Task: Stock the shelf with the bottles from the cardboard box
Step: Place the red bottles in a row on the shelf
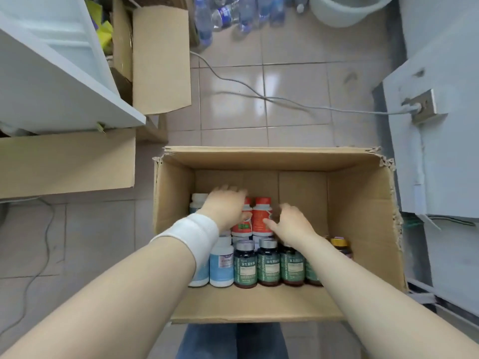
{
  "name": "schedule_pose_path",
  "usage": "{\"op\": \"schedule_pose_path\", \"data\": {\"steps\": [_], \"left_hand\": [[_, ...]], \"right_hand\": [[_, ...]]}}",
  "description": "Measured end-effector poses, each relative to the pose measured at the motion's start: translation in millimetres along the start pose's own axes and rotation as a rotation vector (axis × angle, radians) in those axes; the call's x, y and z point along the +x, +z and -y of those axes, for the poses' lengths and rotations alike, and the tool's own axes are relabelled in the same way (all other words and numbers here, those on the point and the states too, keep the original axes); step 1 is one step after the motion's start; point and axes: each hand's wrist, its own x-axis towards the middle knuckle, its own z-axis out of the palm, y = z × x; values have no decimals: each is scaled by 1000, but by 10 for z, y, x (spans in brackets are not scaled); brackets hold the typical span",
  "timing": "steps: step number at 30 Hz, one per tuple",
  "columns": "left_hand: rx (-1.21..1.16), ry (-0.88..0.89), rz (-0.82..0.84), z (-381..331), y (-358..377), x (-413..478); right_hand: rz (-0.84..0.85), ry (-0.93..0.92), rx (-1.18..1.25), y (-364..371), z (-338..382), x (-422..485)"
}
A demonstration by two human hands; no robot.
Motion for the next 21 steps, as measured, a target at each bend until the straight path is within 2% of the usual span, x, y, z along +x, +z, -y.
{"op": "schedule_pose_path", "data": {"steps": [5,11,16,21], "left_hand": [[47,23,110,175,185,365],[-197,-66,170,257,222,507],[-299,-91,102,240,237,499],[-512,-91,-52,176,114,306]], "right_hand": [[166,29,87,140,-54,433],[163,103,255,215,-85,527],[117,105,318,128,-133,488],[15,95,382,-50,-246,314]]}}
